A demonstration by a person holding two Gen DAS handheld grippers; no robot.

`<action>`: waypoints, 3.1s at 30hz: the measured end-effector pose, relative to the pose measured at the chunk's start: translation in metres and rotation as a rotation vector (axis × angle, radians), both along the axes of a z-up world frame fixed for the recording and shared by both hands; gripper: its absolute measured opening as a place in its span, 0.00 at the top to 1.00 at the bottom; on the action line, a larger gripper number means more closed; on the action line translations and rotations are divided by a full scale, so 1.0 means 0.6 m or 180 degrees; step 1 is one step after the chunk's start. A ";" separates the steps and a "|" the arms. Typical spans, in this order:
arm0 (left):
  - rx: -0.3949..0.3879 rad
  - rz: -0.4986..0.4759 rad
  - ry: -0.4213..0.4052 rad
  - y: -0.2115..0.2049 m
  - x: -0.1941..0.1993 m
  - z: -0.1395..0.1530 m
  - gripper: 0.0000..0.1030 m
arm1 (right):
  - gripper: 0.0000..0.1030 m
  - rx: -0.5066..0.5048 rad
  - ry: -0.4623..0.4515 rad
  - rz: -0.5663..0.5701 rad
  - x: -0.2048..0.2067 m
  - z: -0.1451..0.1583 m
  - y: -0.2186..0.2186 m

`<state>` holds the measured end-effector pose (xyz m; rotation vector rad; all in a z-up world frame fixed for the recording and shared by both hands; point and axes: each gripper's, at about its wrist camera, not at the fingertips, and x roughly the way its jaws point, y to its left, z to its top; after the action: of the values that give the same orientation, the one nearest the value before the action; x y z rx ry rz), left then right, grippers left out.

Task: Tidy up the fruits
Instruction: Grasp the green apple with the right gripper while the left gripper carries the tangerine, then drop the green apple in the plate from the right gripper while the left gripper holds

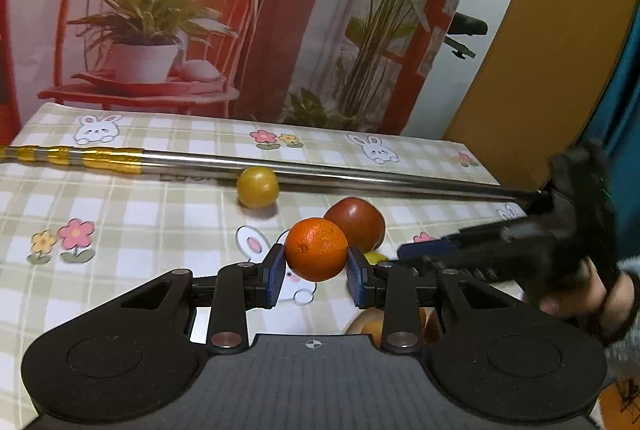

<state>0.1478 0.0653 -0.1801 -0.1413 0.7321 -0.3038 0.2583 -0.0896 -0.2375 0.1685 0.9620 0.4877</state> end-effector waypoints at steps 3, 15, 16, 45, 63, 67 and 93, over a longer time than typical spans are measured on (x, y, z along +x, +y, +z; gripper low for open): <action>-0.0066 0.0000 -0.0025 0.007 -0.022 -0.003 0.66 | 0.56 -0.0031 0.0110 -0.0043 0.013 -0.007 0.005; -0.0425 0.0104 0.0031 0.024 -0.051 -0.027 0.66 | 0.58 -0.0008 0.0450 -0.0155 0.028 -0.031 0.013; -0.0431 0.0094 0.0039 0.023 -0.052 -0.028 0.66 | 0.58 -0.0007 0.0441 -0.0156 0.027 -0.030 0.013; -0.0325 -0.0608 0.0553 -0.102 -0.089 -0.058 0.66 | 0.58 0.0567 -0.0638 -0.0521 -0.208 0.056 -0.082; 0.0062 -0.0379 0.0480 -0.134 -0.115 -0.032 0.66 | 0.58 0.0821 -0.0434 -0.0359 -0.315 0.032 -0.116; 0.0065 -0.0335 0.0423 -0.136 -0.133 -0.025 0.66 | 0.58 0.0764 -0.0363 -0.0308 -0.328 0.027 -0.106; -0.0241 -0.0043 0.0416 -0.097 -0.175 -0.040 0.66 | 0.59 0.0041 -0.0170 0.0031 -0.342 0.003 -0.035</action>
<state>0.0428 0.0072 -0.2038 -0.2297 0.8516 -0.3377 0.0528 -0.1104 -0.2357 0.1617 0.9079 0.5052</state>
